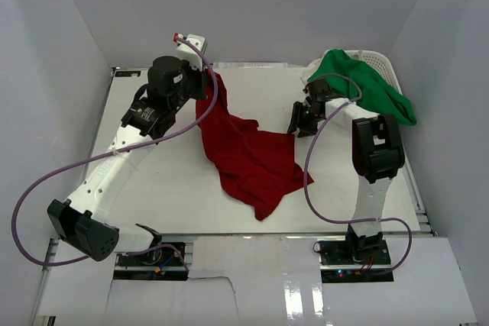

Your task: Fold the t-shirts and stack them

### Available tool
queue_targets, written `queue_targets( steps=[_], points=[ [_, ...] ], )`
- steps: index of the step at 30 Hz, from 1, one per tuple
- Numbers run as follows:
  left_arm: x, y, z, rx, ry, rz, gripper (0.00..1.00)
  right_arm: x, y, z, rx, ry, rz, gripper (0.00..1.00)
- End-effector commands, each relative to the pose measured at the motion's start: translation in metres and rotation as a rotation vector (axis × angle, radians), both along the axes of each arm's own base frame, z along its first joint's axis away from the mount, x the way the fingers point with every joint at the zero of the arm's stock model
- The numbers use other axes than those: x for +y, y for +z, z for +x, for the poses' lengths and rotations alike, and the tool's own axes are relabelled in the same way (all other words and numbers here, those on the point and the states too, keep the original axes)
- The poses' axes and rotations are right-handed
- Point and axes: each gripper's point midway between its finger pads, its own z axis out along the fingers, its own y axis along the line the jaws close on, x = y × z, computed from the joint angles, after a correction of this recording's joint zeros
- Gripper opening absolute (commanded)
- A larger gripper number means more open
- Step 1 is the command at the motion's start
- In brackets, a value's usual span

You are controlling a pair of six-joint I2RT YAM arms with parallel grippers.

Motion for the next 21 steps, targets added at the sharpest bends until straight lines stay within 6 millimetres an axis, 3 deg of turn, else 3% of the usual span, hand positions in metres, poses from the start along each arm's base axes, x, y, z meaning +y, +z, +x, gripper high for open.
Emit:
queue_targets(
  steps=[1, 7, 10, 19, 21],
  points=[
    [0.007, 0.023, -0.01, -0.054, 0.013, -0.026, 0.0, 0.0, 0.002, 0.004, 0.001, 0.006, 0.003, 0.52],
    [0.006, 0.023, -0.009, -0.052, 0.01, -0.03, 0.0, 0.005, -0.012, -0.005, 0.032, 0.01, 0.022, 0.5],
    [0.005, 0.022, -0.008, -0.048, 0.009, -0.031, 0.0, 0.01, -0.017, -0.012, 0.048, 0.022, 0.027, 0.38],
    [0.007, 0.021, -0.008, -0.049, 0.013, -0.026, 0.0, 0.031, -0.04, -0.024, 0.097, 0.062, 0.009, 0.4],
    [0.007, 0.021, -0.008, -0.051, 0.015, -0.021, 0.0, 0.028, -0.043, -0.024, 0.103, 0.059, -0.01, 0.32]
  ],
)
